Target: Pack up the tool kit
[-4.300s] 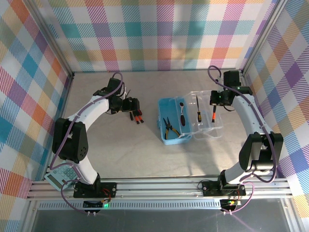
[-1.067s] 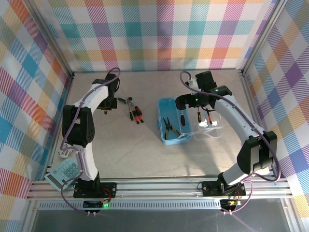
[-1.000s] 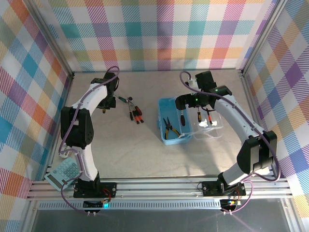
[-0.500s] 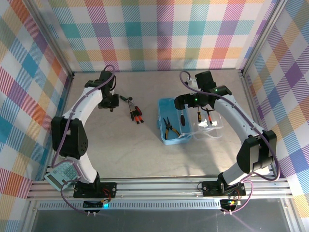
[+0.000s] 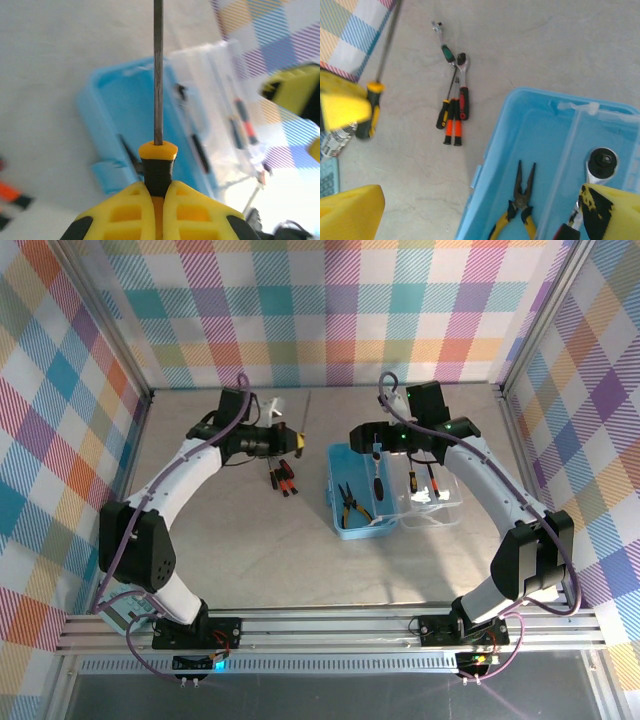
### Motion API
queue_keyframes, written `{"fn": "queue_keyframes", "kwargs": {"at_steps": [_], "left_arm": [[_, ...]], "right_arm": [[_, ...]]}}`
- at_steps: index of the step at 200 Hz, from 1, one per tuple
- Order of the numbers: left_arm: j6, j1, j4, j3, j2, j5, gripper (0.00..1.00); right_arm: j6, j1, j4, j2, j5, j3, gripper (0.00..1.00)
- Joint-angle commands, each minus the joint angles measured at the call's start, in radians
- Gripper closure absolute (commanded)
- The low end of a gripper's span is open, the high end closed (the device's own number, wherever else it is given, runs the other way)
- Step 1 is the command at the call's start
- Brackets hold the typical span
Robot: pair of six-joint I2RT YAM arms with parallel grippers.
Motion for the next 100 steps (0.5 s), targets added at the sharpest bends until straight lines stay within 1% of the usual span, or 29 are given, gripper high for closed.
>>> {"fn": "queue_keyframes", "kwargs": {"at_steps": [1,22,32,53,75,100], "left_arm": [[-0.068,-0.046,0.165,-0.015,-0.004,0.126,1.00],[-0.115,-0.076,0.253,-0.023,0.004,0.166,1.00],[-0.125,-0.090,0.274,-0.020,0.007,0.170,1.00],[-0.129,-0.117,0.282,-0.006,0.019,0.174,1.00],[-0.133,-0.143,0.286,0.001,0.039,0.174,1.00],[-0.137,-0.164,0.291,0.002,0.063,0.169,1.00]], "right_arm": [[0.064,0.008,0.077,0.007,-0.064,0.014,0.01],[0.103,0.008,0.118,0.012,-0.082,0.004,0.00],[0.125,0.008,0.138,0.016,-0.083,-0.001,0.01],[0.163,0.008,0.169,0.031,-0.080,-0.001,0.08],[0.195,0.011,0.211,0.047,-0.110,0.001,0.14],[0.205,0.023,0.225,0.061,-0.121,0.012,0.18]]}}
